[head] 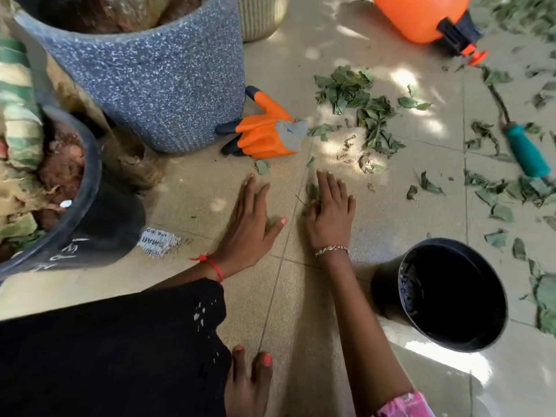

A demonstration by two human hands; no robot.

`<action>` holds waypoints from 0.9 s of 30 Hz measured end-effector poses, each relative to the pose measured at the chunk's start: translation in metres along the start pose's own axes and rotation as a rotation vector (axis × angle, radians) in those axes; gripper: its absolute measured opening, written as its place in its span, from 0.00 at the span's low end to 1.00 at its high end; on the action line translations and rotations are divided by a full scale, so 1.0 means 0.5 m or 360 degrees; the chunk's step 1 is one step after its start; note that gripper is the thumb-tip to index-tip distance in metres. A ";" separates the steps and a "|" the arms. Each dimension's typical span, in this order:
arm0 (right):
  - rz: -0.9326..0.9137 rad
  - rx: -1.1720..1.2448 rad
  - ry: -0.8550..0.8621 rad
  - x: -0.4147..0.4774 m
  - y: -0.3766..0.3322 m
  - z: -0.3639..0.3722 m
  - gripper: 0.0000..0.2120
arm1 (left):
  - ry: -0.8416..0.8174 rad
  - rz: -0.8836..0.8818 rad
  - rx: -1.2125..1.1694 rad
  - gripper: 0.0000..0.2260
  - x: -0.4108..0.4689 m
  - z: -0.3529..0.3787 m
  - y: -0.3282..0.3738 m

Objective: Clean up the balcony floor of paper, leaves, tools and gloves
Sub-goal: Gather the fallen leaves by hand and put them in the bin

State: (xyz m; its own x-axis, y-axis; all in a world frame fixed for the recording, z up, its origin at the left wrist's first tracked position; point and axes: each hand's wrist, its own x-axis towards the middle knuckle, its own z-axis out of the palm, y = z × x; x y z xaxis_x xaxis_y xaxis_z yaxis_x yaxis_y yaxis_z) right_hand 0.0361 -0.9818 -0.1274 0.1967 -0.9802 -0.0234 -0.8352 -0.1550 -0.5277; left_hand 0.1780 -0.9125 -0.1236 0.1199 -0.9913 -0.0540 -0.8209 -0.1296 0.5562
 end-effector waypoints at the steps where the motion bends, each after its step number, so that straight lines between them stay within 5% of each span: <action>1: 0.0013 0.0004 -0.0003 0.002 0.000 0.000 0.29 | 0.0042 -0.0032 0.0032 0.38 0.027 0.001 0.001; 6: 0.0091 -0.0005 0.0026 0.009 -0.008 -0.001 0.31 | -0.0068 -0.0221 0.0274 0.35 0.099 0.026 0.019; 13: 0.0200 0.0021 0.0103 0.022 0.010 -0.004 0.27 | -0.0181 0.0317 0.0479 0.35 0.088 0.064 0.052; 19: 0.0204 0.0040 -0.0011 0.056 0.006 0.002 0.24 | -0.0147 0.0358 0.0387 0.31 0.159 0.061 0.042; 24: 0.0446 0.0816 -0.0118 0.111 -0.017 -0.035 0.22 | -0.0261 0.0575 0.0205 0.32 0.220 0.054 0.041; 27: 0.0444 0.0865 0.0029 0.155 -0.022 -0.049 0.21 | -0.0219 0.0544 0.0113 0.32 0.248 0.053 0.049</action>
State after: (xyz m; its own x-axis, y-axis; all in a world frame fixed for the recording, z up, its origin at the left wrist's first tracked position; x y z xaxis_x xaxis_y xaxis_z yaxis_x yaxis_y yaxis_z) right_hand 0.0481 -1.0590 -0.1027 -0.0045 -0.9774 -0.2112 -0.4714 0.1883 -0.8616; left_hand 0.1579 -1.0390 -0.1384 -0.2397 -0.9708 0.0113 -0.8379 0.2127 0.5026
